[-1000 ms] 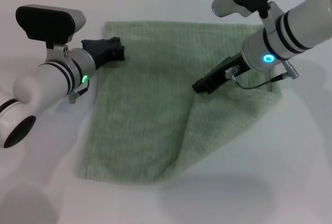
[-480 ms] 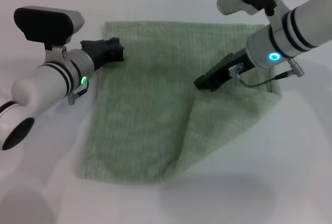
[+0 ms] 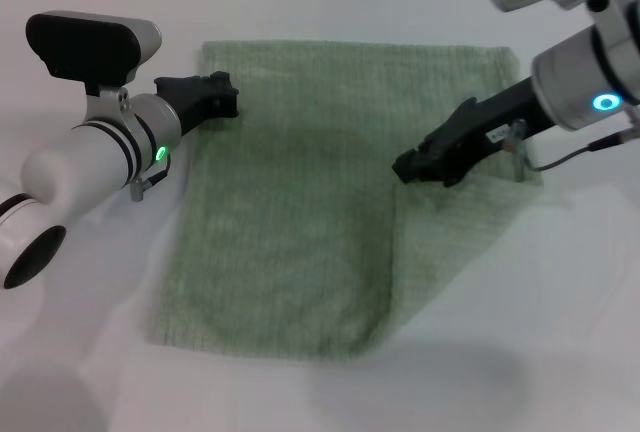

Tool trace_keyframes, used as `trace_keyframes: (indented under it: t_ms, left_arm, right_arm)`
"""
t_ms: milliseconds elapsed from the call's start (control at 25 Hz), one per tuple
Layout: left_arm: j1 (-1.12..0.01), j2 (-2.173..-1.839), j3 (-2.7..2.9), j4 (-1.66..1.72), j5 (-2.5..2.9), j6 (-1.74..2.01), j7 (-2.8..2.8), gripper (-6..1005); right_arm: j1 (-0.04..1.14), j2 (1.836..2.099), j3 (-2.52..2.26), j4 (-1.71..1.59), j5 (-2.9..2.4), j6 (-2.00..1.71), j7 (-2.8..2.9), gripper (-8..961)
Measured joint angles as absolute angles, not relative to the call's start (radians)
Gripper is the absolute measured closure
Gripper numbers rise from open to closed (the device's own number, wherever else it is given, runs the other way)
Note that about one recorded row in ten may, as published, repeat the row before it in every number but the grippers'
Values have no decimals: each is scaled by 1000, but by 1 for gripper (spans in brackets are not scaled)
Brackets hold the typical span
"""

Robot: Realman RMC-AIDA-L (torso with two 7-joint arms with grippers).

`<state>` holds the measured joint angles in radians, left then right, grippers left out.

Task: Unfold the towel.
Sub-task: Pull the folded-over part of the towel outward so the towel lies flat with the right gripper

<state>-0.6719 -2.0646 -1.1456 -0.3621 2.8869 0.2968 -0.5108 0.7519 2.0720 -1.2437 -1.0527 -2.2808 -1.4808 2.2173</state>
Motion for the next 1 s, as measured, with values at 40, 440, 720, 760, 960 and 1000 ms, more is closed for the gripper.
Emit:
trace_keyframes:
  t_ms: [40, 440, 720, 760, 960, 1000]
  left_arm:
    - [-672, -2065, -1146, -362, 2887, 296, -511, 1001]
    - [-670, -2064, -1147, -365, 2887, 294, -511, 1000]
    - [-669, -2063, -1150, -365, 2887, 295, -511, 1000]
    - [-669, -2063, -1150, -366, 2887, 295, -511, 1000]
    - [-660, -2063, -1151, -382, 2887, 294, -511, 1001]
    - [-657, -2062, -1152, -386, 2887, 294, -511, 1001]
  right_arm:
    - [752, 2072, -1244, -1053, -2281, -1481, 2217, 926]
    - [719, 2072, -1172, -1156, -2295, -1732, 2232, 927]
    - [698, 2075, -1170, -1215, -2335, -1839, 2238, 927]
    - [699, 2075, -1172, -1217, -2347, -1850, 2241, 927]
    - [701, 2076, -1200, -1218, -2406, -1865, 2251, 928]
    - [700, 2077, -1222, -1219, -2415, -1859, 2248, 926]
